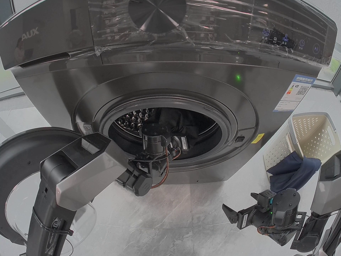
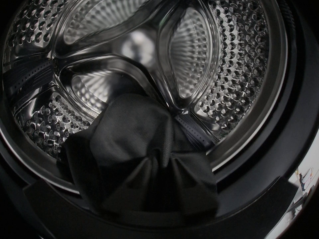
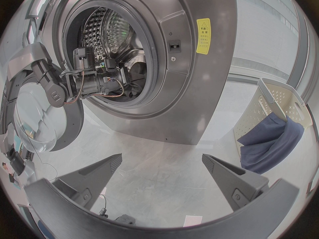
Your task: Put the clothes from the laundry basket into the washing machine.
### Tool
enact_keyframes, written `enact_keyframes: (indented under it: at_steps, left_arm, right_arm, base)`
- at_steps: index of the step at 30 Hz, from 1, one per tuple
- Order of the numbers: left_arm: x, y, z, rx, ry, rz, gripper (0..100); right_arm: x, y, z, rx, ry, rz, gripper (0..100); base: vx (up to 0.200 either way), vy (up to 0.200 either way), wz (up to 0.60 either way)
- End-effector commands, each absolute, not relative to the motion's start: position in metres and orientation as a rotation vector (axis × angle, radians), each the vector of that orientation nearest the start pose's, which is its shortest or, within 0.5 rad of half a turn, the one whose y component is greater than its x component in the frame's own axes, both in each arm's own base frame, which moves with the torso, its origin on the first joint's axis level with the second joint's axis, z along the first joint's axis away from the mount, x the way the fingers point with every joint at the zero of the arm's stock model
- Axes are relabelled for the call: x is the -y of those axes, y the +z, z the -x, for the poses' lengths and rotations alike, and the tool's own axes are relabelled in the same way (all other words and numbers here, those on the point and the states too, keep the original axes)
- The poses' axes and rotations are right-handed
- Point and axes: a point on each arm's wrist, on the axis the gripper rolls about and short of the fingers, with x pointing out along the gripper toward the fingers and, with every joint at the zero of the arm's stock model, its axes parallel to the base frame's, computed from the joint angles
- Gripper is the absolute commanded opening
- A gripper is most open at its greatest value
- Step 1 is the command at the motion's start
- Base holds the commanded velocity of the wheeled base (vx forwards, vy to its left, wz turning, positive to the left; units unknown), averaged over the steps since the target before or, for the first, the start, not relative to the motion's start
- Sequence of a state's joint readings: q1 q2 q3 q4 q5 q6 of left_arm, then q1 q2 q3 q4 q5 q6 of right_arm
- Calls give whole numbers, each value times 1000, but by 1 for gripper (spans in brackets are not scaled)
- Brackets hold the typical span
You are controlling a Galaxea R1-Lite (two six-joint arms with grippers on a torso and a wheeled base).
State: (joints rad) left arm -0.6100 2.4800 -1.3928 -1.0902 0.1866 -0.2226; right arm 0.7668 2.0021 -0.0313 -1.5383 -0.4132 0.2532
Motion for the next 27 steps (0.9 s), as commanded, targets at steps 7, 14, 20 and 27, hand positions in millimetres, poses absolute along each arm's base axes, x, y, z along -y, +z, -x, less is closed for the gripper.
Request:
enact_keyframes:
  at_steps: [7,14,20,27]
  left_arm:
    - [262,67,-444,62,-298,267,0]
    - [247,89,-468,170,-247,306,0]
    - [251,91,-479,199,-247,317,0]
    - [253,99,-481,203,-249,321,0]
  right_arm:
    - [-148,38,-163,-408,307,-2,100]
    - [-149,36,-162,-413,312,3,100]
    - [-150,36,-161,-417,318,0,100]
    - [-150,36,-161,-416,316,-1,100]
  base:
    - [0,0,0]
    - [0,0,0]
    - [0,0,0]
    - [0,0,0]
